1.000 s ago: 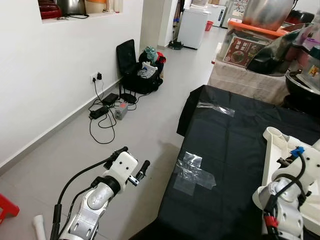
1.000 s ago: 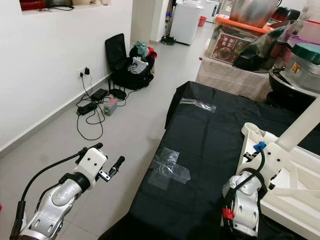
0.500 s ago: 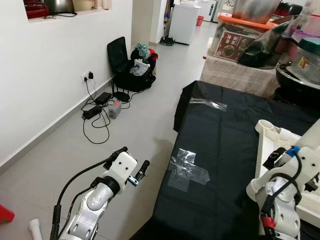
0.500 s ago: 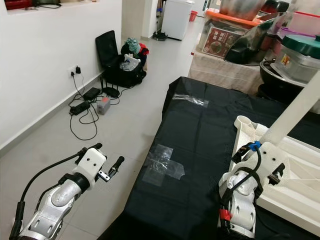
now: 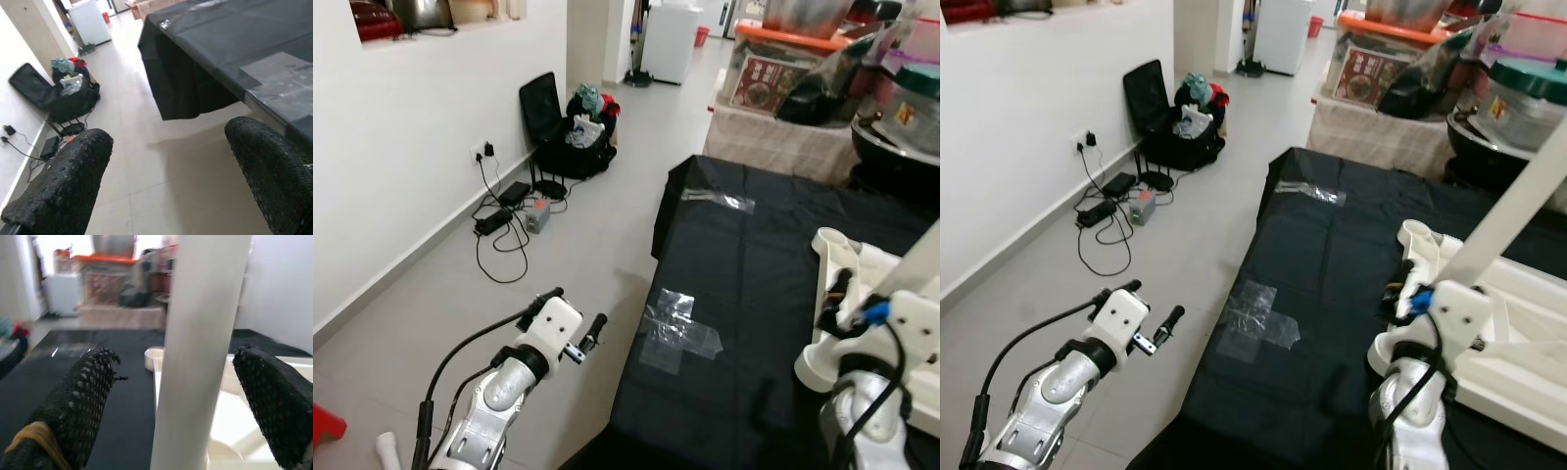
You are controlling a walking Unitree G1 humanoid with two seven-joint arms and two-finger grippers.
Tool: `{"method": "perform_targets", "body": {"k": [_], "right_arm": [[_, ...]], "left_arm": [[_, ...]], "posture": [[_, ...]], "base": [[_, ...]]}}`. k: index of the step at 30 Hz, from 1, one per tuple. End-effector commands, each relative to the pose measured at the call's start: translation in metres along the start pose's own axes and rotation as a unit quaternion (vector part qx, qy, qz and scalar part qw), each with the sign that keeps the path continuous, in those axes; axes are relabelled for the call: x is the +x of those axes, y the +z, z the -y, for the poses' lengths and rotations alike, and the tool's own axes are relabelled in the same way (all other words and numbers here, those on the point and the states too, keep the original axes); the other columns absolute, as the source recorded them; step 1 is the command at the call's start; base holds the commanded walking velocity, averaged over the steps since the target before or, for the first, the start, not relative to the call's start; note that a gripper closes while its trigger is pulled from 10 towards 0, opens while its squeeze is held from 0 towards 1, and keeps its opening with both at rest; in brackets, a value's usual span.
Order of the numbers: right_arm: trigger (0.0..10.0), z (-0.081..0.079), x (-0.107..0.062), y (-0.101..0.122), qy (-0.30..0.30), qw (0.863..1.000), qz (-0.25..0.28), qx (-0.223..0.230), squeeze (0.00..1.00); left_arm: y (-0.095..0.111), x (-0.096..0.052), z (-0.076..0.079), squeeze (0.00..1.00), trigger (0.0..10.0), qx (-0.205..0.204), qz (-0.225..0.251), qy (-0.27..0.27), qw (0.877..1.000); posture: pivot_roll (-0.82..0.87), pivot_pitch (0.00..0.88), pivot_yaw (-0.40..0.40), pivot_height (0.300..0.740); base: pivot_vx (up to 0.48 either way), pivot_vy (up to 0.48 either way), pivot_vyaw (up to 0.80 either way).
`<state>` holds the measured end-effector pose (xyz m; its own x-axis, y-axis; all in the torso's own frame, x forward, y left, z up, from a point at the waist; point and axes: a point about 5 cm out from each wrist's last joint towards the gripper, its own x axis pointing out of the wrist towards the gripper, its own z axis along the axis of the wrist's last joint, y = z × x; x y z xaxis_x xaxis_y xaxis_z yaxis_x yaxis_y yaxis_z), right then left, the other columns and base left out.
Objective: Building children table
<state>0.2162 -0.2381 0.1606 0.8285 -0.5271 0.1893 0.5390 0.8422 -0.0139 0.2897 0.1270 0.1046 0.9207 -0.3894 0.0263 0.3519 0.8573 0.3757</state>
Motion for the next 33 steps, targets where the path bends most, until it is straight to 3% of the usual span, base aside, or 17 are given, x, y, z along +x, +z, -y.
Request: {"method": "perform_targets", "body": {"k": [1, 3, 10, 11, 12, 13, 14, 15, 16, 17, 18, 22, 26, 28, 29, 31, 33], "right_arm": [[10.0, -0.001, -0.001, 0.003, 0.004, 1.000, 0.009, -0.008, 1.00], [10.0, 0.004, -0.018, -0.005, 0.014, 0.999, -0.016, -0.025, 1.00], [10.0, 0.001, -0.022, -0.007, 0.034, 0.999, -0.027, -0.024, 1.00], [10.0, -0.010, -0.026, -0.011, 0.097, 0.994, -0.047, -0.010, 1.00], [10.0, -0.029, -0.032, -0.014, 0.208, 0.976, -0.068, 0.005, 1.00], [10.0, -0.029, -0.032, -0.014, 0.208, 0.976, -0.068, 0.005, 1.00], [10.0, -0.042, -0.036, -0.015, 0.293, 0.953, -0.080, 0.012, 1.00], [10.0, -0.042, -0.036, -0.015, 0.293, 0.953, -0.080, 0.012, 1.00], [10.0, -0.054, -0.039, -0.013, 0.371, 0.924, -0.087, 0.019, 1.00], [10.0, -0.054, -0.039, -0.013, 0.371, 0.924, -0.087, 0.019, 1.00], [10.0, -0.063, -0.042, -0.008, 0.433, 0.898, -0.079, 0.010, 1.00], [10.0, -0.073, -0.041, -0.006, 0.481, 0.874, -0.073, 0.001, 1.00], [10.0, -0.078, -0.037, -0.007, 0.482, 0.874, -0.068, -0.003, 1.00], [10.0, -0.089, -0.023, -0.011, 0.438, 0.897, -0.065, -0.012, 1.00], [10.0, -0.089, -0.023, -0.011, 0.438, 0.897, -0.065, -0.012, 1.00], [10.0, -0.094, -0.004, -0.018, 0.358, 0.929, -0.093, -0.008, 0.98], [10.0, -0.095, 0.002, -0.021, 0.330, 0.938, -0.108, -0.008, 0.98]], "left_arm": [[-0.004, -0.002, 0.000, 0.00, 10.0, -0.007, -0.008, -0.002, 1.000], [-0.005, -0.002, -0.002, 0.00, 10.0, -0.006, -0.010, -0.001, 1.000], [-0.006, -0.002, -0.003, 0.00, 10.0, -0.005, -0.011, -0.001, 1.000], [-0.006, -0.002, -0.003, 0.00, 10.0, -0.005, -0.011, 0.000, 1.000], [-0.005, -0.001, -0.005, 0.00, 10.0, -0.004, -0.011, 0.002, 1.000], [-0.005, -0.001, -0.005, 0.00, 10.0, -0.004, -0.011, 0.002, 1.000], [-0.005, -0.001, -0.006, 0.00, 10.0, -0.004, -0.010, 0.004, 1.000], [-0.005, -0.001, -0.006, 0.00, 10.0, -0.004, -0.010, 0.004, 1.000], [-0.005, 0.000, -0.007, 0.00, 10.0, -0.004, -0.009, 0.007, 1.000], [-0.005, 0.000, -0.007, 0.00, 10.0, -0.004, -0.009, 0.007, 1.000], [-0.004, 0.000, -0.008, 0.00, 10.0, -0.004, -0.007, 0.009, 1.000], [-0.003, 0.001, -0.010, 0.00, 10.0, -0.003, -0.004, 0.015, 1.000], [-0.002, 0.001, -0.012, 0.00, 10.0, -0.002, -0.003, 0.020, 1.000], [-0.002, 0.000, -0.014, 0.00, 10.0, -0.002, -0.003, 0.025, 1.000], [-0.002, 0.000, -0.014, 0.00, 10.0, -0.002, -0.003, 0.025, 1.000], [-0.002, -0.001, -0.013, 0.00, 10.0, -0.002, -0.002, 0.026, 1.000], [-0.003, -0.001, -0.013, 0.00, 10.0, -0.002, -0.002, 0.027, 1.000]], "posture": [[-0.03, 0.000, -0.092, 0.740], [-0.03, 0.000, -0.085, 0.740], [-0.03, 0.000, -0.084, 0.740], [-0.03, 0.000, -0.084, 0.740], [-0.03, 0.000, -0.083, 0.740], [-0.03, 0.000, -0.083, 0.740], [-0.03, 0.000, -0.082, 0.740], [-0.03, 0.000, -0.082, 0.740], [-0.02, 0.000, -0.085, 0.740], [-0.02, 0.000, -0.085, 0.740], [-0.01, 0.000, -0.093, 0.740], [0.02, 0.000, -0.112, 0.740], [0.03, 0.000, -0.123, 0.740], [0.05, 0.000, -0.128, 0.740], [0.05, 0.000, -0.128, 0.740], [0.05, 0.000, -0.125, 0.740], [0.05, 0.000, -0.125, 0.740]], "base": [[0.000, 0.000, 0.00], [0.000, 0.000, 0.00], [0.000, 0.000, 0.00], [0.000, 0.000, 0.00], [0.000, 0.000, 0.00], [0.000, 0.000, 0.00], [0.000, 0.000, 0.00], [0.000, 0.000, 0.00], [0.000, 0.000, 0.00], [0.000, 0.000, 0.00], [0.000, 0.000, 0.00], [0.000, 0.000, 0.00], [0.000, 0.000, 0.00], [0.000, 0.000, 0.00], [0.000, 0.000, 0.00], [0.000, 0.000, 0.00], [0.000, 0.000, 0.00]]}}
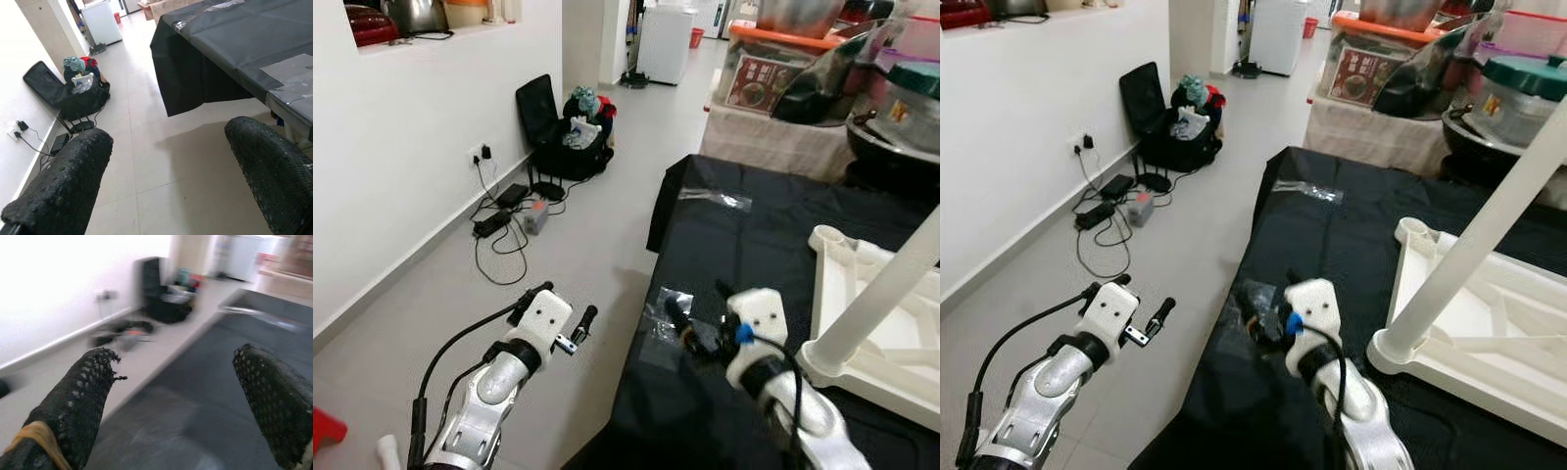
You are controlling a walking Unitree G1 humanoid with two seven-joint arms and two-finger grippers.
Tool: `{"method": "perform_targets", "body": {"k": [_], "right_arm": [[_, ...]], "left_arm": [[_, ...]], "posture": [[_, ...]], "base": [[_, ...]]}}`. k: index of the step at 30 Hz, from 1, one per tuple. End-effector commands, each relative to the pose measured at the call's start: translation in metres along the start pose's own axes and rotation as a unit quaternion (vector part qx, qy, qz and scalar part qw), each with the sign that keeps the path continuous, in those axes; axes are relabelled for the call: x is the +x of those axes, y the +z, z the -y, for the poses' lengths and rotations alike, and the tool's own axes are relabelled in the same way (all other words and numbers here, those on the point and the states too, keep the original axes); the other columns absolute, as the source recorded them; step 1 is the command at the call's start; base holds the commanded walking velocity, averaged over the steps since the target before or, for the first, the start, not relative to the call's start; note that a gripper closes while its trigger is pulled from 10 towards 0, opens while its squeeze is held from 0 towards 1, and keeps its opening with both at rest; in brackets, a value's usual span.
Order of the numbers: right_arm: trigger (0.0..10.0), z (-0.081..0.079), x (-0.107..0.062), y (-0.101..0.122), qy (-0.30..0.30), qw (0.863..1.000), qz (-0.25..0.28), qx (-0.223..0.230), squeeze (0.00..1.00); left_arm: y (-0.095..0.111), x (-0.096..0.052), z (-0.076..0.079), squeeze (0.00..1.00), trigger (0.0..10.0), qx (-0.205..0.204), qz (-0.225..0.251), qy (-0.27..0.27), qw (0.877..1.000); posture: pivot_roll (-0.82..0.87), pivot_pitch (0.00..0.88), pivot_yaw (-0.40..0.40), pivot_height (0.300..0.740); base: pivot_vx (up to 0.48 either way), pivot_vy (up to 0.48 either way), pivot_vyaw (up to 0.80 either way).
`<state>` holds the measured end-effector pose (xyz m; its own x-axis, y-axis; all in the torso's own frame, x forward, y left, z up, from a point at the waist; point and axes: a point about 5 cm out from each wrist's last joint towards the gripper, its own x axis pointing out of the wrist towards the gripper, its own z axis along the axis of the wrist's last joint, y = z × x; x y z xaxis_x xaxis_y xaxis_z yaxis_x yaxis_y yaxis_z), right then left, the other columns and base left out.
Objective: Building children table
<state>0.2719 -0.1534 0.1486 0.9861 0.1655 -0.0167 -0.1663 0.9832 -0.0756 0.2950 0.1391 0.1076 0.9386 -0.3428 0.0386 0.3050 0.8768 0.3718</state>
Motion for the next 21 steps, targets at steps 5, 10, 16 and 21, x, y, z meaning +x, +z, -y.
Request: {"method": "perform_targets", "body": {"k": [5, 10, 16, 21], "right_arm": [[10.0, 0.014, 0.005, -0.020, -0.059, 0.995, -0.079, -0.032, 0.00], [10.0, 0.016, 0.005, -0.022, -0.069, 0.992, -0.091, -0.050, 0.00], [10.0, 0.014, 0.007, -0.024, -0.074, 0.990, -0.102, -0.069, 0.00], [10.0, 0.014, 0.013, -0.026, -0.085, 0.989, -0.103, -0.066, 0.00]], "left_arm": [[0.001, 0.001, -0.001, 0.00, 10.0, -0.002, 0.001, 0.003, 1.000], [0.000, 0.001, -0.003, 0.00, 10.0, -0.004, -0.001, 0.007, 1.000], [-0.001, 0.001, -0.005, 0.00, 10.0, -0.004, -0.003, 0.009, 1.000], [-0.001, -0.002, -0.008, 0.00, 10.0, -0.002, -0.004, 0.014, 1.000]], "posture": [[0.05, 0.000, -0.118, 0.740], [0.05, 0.000, -0.116, 0.740], [0.06, 0.000, -0.117, 0.740], [0.06, 0.000, -0.123, 0.740]], "base": [[0.000, 0.000, 0.00], [0.000, 0.000, 0.00], [0.000, 0.000, 0.00], [0.000, 0.000, 0.00]]}}
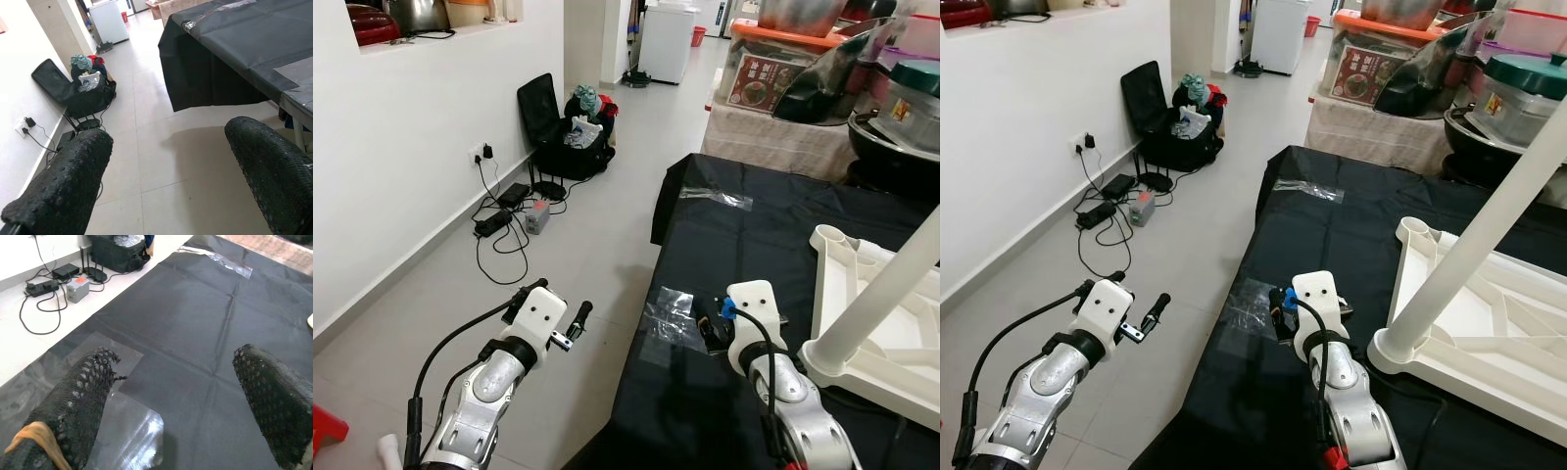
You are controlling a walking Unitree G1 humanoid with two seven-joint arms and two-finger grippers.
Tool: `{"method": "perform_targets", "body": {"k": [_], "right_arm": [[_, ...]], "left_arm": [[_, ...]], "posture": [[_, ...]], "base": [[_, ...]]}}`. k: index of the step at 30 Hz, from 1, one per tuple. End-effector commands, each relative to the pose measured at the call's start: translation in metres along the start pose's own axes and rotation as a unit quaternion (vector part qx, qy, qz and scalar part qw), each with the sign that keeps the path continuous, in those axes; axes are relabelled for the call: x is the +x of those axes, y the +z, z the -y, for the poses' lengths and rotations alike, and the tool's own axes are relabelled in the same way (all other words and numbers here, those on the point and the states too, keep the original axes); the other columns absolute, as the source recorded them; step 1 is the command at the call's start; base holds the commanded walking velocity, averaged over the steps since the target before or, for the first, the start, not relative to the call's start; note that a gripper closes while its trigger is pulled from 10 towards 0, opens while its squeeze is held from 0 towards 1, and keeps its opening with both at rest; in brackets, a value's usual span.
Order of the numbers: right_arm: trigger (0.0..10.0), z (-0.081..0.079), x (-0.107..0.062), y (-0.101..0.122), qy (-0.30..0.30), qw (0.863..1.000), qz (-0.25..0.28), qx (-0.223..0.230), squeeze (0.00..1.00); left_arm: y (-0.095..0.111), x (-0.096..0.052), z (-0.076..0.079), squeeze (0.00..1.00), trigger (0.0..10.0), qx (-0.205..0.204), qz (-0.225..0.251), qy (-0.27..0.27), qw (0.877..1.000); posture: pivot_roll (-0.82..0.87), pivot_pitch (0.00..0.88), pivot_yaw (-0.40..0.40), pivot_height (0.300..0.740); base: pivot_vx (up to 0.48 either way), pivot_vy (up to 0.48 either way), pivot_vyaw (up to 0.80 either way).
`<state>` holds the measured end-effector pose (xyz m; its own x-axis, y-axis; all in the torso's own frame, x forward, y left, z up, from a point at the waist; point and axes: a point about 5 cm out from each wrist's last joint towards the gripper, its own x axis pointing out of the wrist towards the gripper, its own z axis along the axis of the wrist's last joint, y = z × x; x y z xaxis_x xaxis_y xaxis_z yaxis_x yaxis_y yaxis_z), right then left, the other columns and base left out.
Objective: Building children table
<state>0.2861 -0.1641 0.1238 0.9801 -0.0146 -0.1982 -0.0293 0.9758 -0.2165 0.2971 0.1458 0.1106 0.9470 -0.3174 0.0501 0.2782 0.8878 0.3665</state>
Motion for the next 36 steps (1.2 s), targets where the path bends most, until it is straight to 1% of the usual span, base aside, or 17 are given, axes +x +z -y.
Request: {"method": "perform_targets", "body": {"k": [1, 3, 5, 7, 8, 10, 11, 14, 16, 17, 18, 24, 29, 36], "right_arm": [[10.0, 0.003, 0.002, -0.001, -0.023, 1.000, 0.003, -0.002, 0.00], [10.0, 0.004, 0.003, 0.000, -0.032, 0.999, 0.006, -0.002, 0.00], [10.0, 0.003, 0.003, 0.000, -0.028, 1.000, 0.004, 0.010, 0.00], [10.0, 0.003, 0.003, 0.000, -0.028, 1.000, 0.004, 0.010, 0.00], [10.0, 0.001, 0.003, 0.001, -0.022, 1.000, 0.005, 0.017, 0.00], [10.0, 0.001, 0.003, 0.001, -0.022, 1.000, 0.005, 0.017, 0.00], [10.0, 0.000, 0.002, 0.003, -0.013, 0.999, 0.014, 0.026, 0.00], [10.0, -0.001, 0.000, 0.006, -0.005, 0.999, 0.023, 0.035, 0.00], [10.0, -0.005, 0.000, 0.007, 0.004, 0.998, 0.029, 0.048, 0.00], [10.0, -0.005, 0.000, 0.007, 0.004, 0.998, 0.029, 0.048, 0.00], [10.0, -0.005, 0.001, 0.008, 0.003, 0.998, 0.035, 0.059, 0.00], [10.0, -0.004, 0.001, 0.005, -0.002, 0.998, 0.031, 0.063, 0.00], [10.0, -0.007, -0.002, 0.006, 0.006, 0.997, 0.034, 0.064, 0.00], [10.0, -0.005, -0.006, 0.006, 0.005, 0.998, 0.036, 0.060, 0.00]], "left_arm": [[-0.001, -0.002, -0.001, 0.00, 10.0, 0.001, -0.004, 0.001, 1.000], [-0.001, -0.003, -0.001, 0.00, 10.0, 0.002, -0.005, 0.001, 1.000], [-0.001, -0.004, -0.002, 0.00, 10.0, 0.003, -0.005, 0.002, 1.000], [-0.001, -0.004, -0.002, 0.00, 10.0, 0.003, -0.005, 0.002, 1.000], [-0.002, -0.004, -0.002, 0.00, 10.0, 0.003, -0.006, 0.003, 1.000], [-0.002, -0.004, -0.002, 0.00, 10.0, 0.003, -0.006, 0.003, 1.000], [-0.002, -0.005, -0.002, 0.00, 10.0, 0.004, -0.006, 0.003, 1.000], [-0.002, -0.006, -0.003, 0.00, 10.0, 0.006, -0.007, 0.003, 1.000], [-0.003, -0.007, -0.009, 0.00, 10.0, 0.012, -0.009, 0.005, 1.000], [-0.003, -0.007, -0.009, 0.00, 10.0, 0.012, -0.009, 0.005, 1.000], [-0.002, -0.008, -0.015, 0.00, 10.0, 0.020, -0.011, 0.007, 1.000], [-0.003, -0.010, -0.021, 0.00, 10.0, 0.025, -0.015, 0.010, 1.000], [-0.004, -0.011, -0.020, 0.00, 10.0, 0.020, -0.018, 0.010, 1.000], [-0.004, -0.011, -0.014, 0.00, 10.0, 0.008, -0.017, 0.004, 1.000]], "posture": [[0.06, 0.000, -0.123, 0.740], [0.06, 0.000, -0.123, 0.740], [0.06, 0.000, -0.122, 0.740], [0.06, 0.000, -0.122, 0.740], [0.06, 0.000, -0.120, 0.740], [0.06, 0.000, -0.120, 0.740], [0.06, 0.000, -0.115, 0.740], [0.06, 0.000, -0.114, 0.740], [0.07, 0.000, -0.099, 0.740], [0.07, 0.000, -0.099, 0.740], [0.08, 0.000, -0.082, 0.740], [0.08, 0.000, -0.078, 0.740], [0.07, 0.000, -0.067, 0.740], [0.04, 0.000, -0.062, 0.740]], "base": [[0.000, 0.000, 0.00], [0.000, 0.000, 0.00], [0.000, 0.000, 0.00], [0.000, 0.000, 0.00], [0.000, 0.000, 0.00], [0.000, 0.000, 0.00], [0.000, 0.000, 0.00], [0.000, 0.000, 0.00], [0.000, 0.000, 0.00], [0.000, 0.000, 0.00], [0.000, 0.000, 0.00], [0.000, 0.000, 0.00], [0.000, 0.000, 0.00], [0.000, 0.000, 0.00]]}}
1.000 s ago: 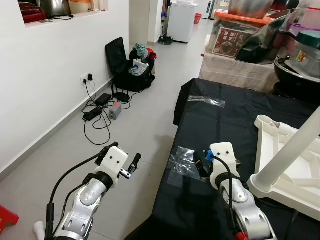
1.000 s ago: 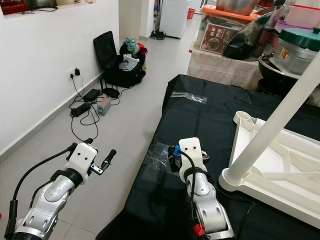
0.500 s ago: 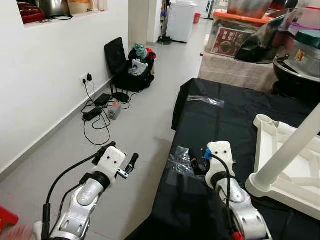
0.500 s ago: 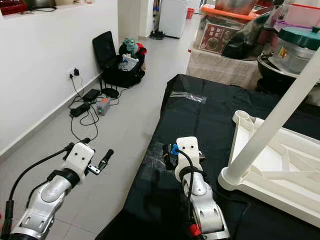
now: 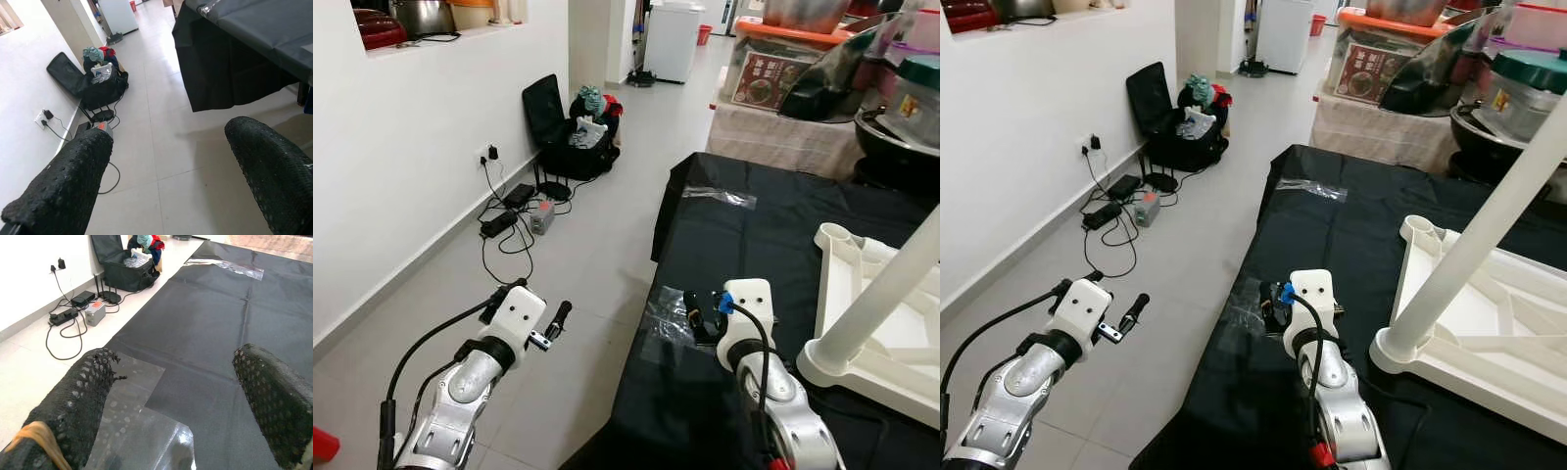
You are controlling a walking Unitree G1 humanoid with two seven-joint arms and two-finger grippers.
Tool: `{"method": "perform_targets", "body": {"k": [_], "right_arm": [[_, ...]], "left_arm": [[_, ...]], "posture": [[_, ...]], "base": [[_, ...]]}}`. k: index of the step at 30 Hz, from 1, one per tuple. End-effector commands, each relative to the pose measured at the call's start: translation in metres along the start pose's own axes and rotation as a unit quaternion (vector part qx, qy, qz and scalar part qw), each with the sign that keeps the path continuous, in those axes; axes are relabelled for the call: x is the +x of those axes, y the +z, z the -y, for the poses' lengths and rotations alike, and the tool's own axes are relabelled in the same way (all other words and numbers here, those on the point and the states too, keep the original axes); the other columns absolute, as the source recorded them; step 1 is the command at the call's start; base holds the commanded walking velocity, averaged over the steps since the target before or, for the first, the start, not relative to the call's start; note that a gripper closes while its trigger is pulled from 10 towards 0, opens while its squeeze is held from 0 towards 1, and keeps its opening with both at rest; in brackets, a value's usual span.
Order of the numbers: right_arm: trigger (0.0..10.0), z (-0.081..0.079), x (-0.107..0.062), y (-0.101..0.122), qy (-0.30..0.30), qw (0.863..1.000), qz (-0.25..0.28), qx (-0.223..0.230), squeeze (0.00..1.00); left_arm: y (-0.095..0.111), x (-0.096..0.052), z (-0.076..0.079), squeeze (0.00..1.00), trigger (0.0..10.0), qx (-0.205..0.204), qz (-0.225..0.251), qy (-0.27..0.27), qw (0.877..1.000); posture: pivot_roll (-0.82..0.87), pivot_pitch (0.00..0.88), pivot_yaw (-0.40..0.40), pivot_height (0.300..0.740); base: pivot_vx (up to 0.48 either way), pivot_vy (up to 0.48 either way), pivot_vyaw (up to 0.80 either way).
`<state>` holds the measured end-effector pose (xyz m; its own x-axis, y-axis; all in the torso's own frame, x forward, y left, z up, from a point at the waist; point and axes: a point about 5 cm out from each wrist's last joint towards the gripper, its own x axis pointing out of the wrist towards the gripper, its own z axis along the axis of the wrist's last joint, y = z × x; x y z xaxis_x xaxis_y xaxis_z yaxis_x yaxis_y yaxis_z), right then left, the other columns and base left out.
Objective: Building children table
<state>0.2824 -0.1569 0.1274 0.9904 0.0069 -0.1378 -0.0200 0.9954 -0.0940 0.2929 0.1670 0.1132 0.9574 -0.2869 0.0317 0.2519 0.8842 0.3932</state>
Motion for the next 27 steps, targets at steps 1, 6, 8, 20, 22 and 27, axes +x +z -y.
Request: {"method": "perform_targets", "body": {"k": [1, 6, 8, 20, 22, 27], "right_arm": [[10.0, 0.001, -0.002, 0.002, -0.001, 1.000, 0.004, -0.002, 0.00], [10.0, 0.002, -0.002, 0.004, 0.002, 1.000, 0.006, -0.006, 0.00], [10.0, 0.003, -0.003, 0.004, 0.003, 1.000, 0.006, -0.009, 0.00], [10.0, 0.007, 0.001, 0.012, 0.008, 1.000, 0.024, -0.017, 0.00], [10.0, 0.005, 0.003, 0.014, 0.012, 0.999, 0.026, -0.019, 0.00], [10.0, -0.001, 0.004, 0.019, 0.025, 0.999, 0.033, -0.024, 0.00]], "left_arm": [[0.000, -0.001, 0.004, 0.00, 10.0, -0.007, -0.002, -0.008, 1.000], [0.000, 0.000, 0.007, 0.00, 10.0, -0.015, -0.005, -0.010, 1.000], [0.000, 0.001, 0.008, 0.00, 10.0, -0.018, -0.006, -0.010, 1.000], [0.006, 0.007, 0.017, 0.00, 10.0, -0.048, 0.004, -0.008, 0.999], [0.008, 0.008, 0.018, 0.00, 10.0, -0.053, 0.007, -0.005, 0.999], [0.014, 0.011, 0.017, 0.00, 10.0, -0.063, 0.016, 0.003, 0.998]], "posture": [[0.04, 0.000, -0.062, 0.740], [0.03, 0.000, -0.066, 0.740], [0.03, 0.000, -0.068, 0.740], [0.02, 0.000, -0.083, 0.740], [0.02, 0.000, -0.089, 0.740], [0.00, 0.000, -0.100, 0.740]], "base": [[0.000, 0.000, 0.00], [0.000, 0.000, 0.00], [0.000, 0.000, 0.00], [0.000, 0.000, 0.00], [0.000, 0.000, 0.00], [0.000, 0.000, 0.47]]}}
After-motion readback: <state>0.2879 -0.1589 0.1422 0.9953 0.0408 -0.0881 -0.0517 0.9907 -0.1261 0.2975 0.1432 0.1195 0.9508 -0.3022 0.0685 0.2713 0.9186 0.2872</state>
